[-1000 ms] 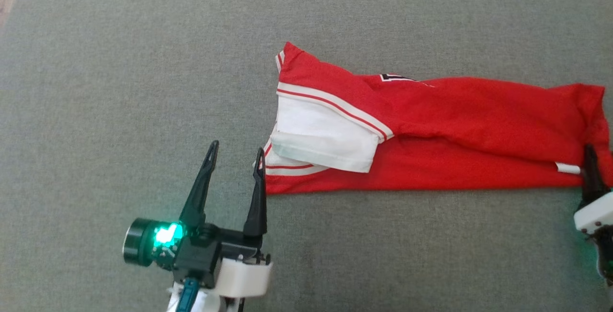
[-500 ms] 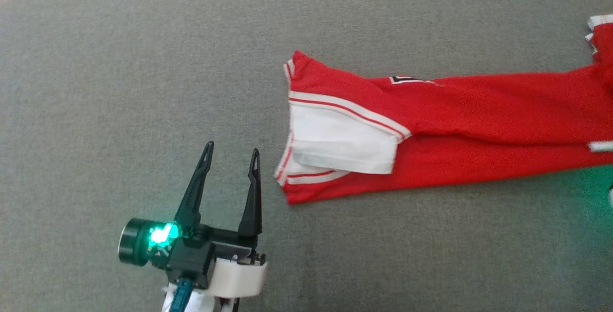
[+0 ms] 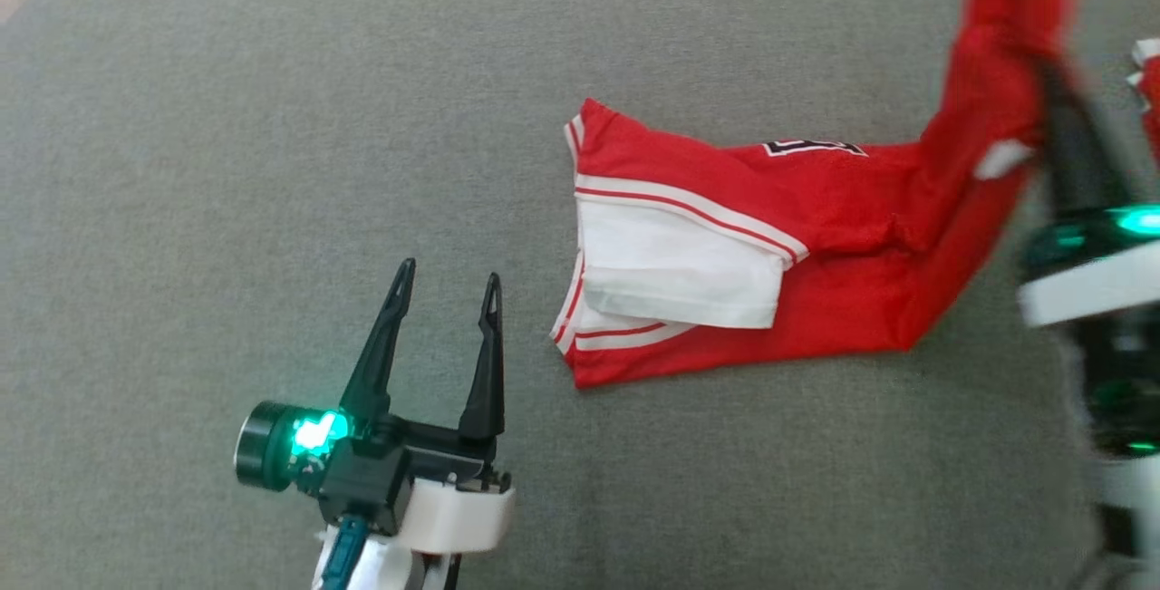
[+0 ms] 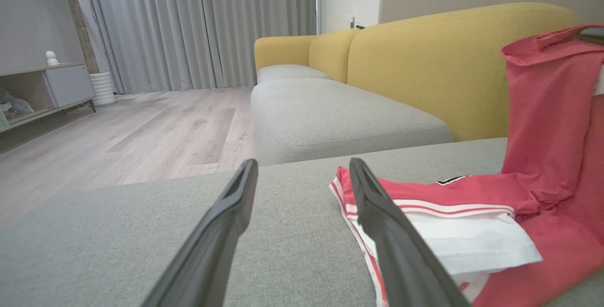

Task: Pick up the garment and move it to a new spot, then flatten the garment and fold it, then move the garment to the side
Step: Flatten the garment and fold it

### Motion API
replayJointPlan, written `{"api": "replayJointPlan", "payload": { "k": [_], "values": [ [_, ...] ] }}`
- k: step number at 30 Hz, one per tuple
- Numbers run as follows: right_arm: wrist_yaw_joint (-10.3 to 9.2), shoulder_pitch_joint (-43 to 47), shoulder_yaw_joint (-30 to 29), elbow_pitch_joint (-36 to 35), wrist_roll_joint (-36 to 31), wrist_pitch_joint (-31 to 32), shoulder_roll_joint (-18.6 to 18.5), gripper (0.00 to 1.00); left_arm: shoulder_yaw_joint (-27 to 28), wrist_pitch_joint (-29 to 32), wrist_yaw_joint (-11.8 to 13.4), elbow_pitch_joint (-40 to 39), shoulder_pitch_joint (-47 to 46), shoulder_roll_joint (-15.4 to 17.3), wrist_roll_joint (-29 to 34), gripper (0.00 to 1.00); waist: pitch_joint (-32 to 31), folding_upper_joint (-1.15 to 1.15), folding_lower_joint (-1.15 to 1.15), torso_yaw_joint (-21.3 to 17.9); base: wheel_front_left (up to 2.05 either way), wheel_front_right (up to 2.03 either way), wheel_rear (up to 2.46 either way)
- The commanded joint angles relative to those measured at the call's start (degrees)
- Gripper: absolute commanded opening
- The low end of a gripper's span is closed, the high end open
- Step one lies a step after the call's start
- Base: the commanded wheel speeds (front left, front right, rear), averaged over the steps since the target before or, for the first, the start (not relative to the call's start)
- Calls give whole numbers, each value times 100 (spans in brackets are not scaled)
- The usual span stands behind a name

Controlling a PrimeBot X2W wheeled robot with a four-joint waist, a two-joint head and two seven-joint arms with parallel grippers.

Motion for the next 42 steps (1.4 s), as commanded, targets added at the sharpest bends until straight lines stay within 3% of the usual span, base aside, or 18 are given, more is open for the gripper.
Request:
{"api": "replayJointPlan", "payload": {
  "k": [1,6,11,12,13,15,18,24,31,42],
  "values": [
    [-4,-214,332,-281,-188,69,105,0,240,-29,-46,-133,9,-44,66,100,12,0,0,63,0,0,0],
    [-4,-542,1328,-5,-439,189,845,0,281,-29,-198,-71,-15,-157,136,100,52,0,0,246,0,0,0],
    [-4,-668,2333,872,-698,326,1194,0,345,-29,-283,-15,-34,-263,184,100,97,0,0,473,0,0,0],
    [-4,-656,2479,1036,-742,337,1219,15,359,-29,-298,-9,-34,-282,188,100,106,0,0,520,0,0,0],
    [-4,-626,2668,1286,-849,264,1259,100,396,-29,-315,1,-15,-315,194,100,109,0,0,578,0,0,0],
    [-4,-609,2704,1329,-836,159,1291,100,420,-29,-315,-1,-3,-331,197,100,104,0,0,597,0,0,0],
    [-4,-593,2444,1152,-647,-588,1331,100,519,-29,-331,8,80,-376,205,100,4,0,0,589,0,0,0],
    [-4,-382,1856,902,-676,-1662,847,100,656,-29,-371,29,233,-422,204,100,-355,0,0,384,0,0,0],
    [-4,196,1319,864,-1302,-2000,452,100,834,-29,-466,140,452,-455,92,100,-843,0,0,155,0,0,0],
    [-4,1691,556,858,-2973,-2008,1138,100,1267,-29,-615,411,1086,-478,111,100,-1577,0,0,-53,0,0,0]
  ]
}}
